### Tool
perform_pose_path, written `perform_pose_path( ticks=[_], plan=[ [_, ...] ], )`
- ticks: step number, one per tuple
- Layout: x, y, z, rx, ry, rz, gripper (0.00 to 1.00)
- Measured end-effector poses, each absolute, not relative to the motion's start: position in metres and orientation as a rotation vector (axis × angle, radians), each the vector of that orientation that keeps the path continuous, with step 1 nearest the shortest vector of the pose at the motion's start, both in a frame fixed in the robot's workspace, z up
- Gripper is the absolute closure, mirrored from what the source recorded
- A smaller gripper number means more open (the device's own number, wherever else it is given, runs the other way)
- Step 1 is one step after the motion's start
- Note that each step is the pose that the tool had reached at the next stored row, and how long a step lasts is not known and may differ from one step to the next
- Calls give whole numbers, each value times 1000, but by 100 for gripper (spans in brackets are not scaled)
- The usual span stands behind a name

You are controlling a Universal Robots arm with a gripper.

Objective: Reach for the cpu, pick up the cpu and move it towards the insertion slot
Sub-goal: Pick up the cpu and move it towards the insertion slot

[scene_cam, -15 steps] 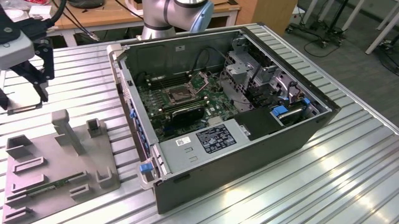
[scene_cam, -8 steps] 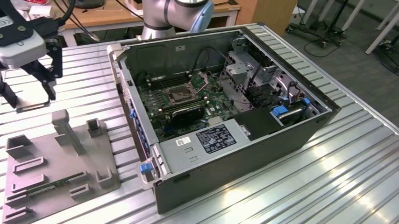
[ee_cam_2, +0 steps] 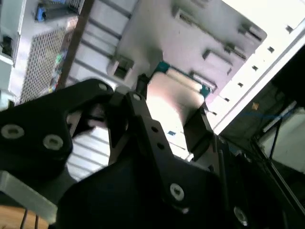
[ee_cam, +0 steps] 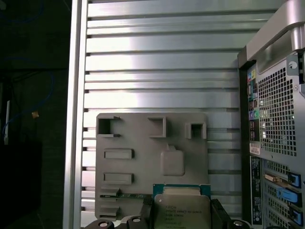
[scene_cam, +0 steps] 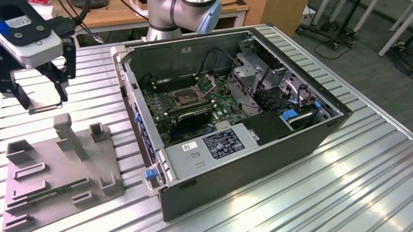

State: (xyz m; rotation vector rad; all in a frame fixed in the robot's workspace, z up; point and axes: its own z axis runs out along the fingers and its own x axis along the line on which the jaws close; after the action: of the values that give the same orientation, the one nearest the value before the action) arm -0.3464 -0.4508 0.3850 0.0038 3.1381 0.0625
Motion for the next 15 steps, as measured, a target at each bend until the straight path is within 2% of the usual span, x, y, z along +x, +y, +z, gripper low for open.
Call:
perform_pose_path(
  ticks=[15],
  plan=[
    [-337, -451, 385, 4, 3138, 62, 45]
  ],
)
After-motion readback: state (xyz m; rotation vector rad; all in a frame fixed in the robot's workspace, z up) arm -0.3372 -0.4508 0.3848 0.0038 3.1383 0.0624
